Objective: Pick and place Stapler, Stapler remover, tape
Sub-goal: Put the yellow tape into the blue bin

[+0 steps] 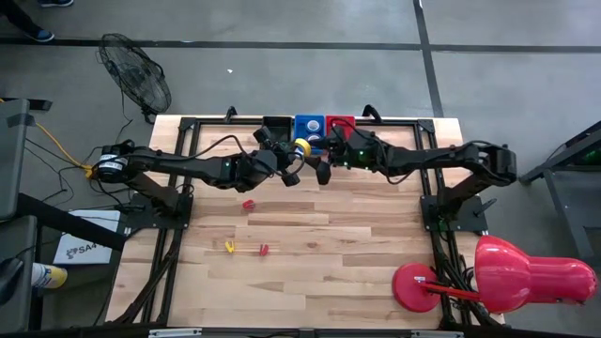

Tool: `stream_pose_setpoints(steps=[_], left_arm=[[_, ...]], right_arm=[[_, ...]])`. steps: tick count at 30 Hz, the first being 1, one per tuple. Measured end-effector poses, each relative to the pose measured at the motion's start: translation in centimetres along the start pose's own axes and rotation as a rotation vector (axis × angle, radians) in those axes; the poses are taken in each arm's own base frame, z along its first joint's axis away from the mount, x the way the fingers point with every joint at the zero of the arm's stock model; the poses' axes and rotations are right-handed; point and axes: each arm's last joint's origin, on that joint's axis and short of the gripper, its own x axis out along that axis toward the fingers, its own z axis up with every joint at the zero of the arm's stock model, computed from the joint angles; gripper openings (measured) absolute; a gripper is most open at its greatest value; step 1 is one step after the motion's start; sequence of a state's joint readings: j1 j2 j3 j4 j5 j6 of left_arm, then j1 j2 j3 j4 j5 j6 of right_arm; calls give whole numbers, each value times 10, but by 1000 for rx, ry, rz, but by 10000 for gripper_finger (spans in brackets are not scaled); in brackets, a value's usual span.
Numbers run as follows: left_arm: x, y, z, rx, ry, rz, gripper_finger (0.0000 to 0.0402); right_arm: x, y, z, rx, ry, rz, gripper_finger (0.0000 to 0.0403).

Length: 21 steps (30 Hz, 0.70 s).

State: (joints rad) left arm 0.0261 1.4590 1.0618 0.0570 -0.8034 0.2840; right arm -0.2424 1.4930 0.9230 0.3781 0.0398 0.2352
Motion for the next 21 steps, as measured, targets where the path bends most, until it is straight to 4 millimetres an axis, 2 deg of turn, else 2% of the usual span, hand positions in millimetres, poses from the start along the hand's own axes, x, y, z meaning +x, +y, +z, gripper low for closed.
stream_pose_setpoints(steps=[7,21], left_arm=[[0,0,0,3,3,-1,24],[0,0,-1,4,5,0,24]], right_arm=[[0,0,-1,-13,5,-10,253],[0,-10,1,0,8,2,133]])
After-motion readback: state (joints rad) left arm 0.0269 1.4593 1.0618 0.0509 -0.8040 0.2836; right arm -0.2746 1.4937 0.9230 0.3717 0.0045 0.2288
